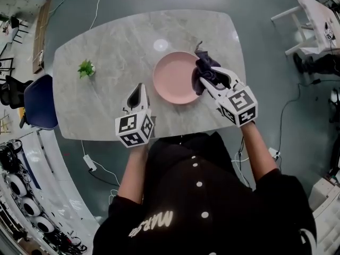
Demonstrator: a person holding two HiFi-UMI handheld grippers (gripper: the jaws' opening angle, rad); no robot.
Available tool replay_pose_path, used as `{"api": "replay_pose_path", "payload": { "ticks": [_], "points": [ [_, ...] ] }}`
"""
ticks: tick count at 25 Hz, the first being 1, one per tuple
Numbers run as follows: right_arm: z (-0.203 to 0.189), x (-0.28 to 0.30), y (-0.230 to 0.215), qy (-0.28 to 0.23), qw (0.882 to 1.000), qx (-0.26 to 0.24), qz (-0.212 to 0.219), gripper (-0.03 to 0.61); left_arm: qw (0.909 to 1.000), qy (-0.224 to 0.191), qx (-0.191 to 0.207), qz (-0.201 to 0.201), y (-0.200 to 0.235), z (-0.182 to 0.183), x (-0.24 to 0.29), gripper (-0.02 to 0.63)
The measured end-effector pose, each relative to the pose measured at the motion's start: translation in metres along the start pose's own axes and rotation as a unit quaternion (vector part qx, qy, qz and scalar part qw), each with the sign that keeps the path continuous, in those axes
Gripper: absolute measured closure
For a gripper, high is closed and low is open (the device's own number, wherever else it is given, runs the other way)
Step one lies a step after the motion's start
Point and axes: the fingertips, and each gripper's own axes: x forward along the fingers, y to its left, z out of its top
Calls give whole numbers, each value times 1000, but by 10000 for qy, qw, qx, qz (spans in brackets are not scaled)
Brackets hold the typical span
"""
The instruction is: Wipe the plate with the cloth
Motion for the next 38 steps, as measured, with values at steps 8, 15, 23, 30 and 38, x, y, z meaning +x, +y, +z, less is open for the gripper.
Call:
{"api": "replay_pose_path", "payload": {
  "ticks": [8,15,23,30,38],
  "points": [
    [44,-58,-12,-946,9914,-292,-854,436,9968,-529,559,206,-11,40,-49,597],
    [87,-118,-12,-2022,9737,-130,-1038,437,9869,-1472,610,256,-29,89,-97,597],
    [123,-171,-22,-2652,9540,-238,-1380,437,9796,-1811,734,470,-34,112,-125,597],
    [143,-206,-25,-3050,9379,-286,-1630,438,9721,-2154,678,627,-31,141,-151,597],
    [151,-235,-35,-3281,9239,-403,-1927,439,9606,-2599,679,709,-22,159,-172,597]
  ]
}}
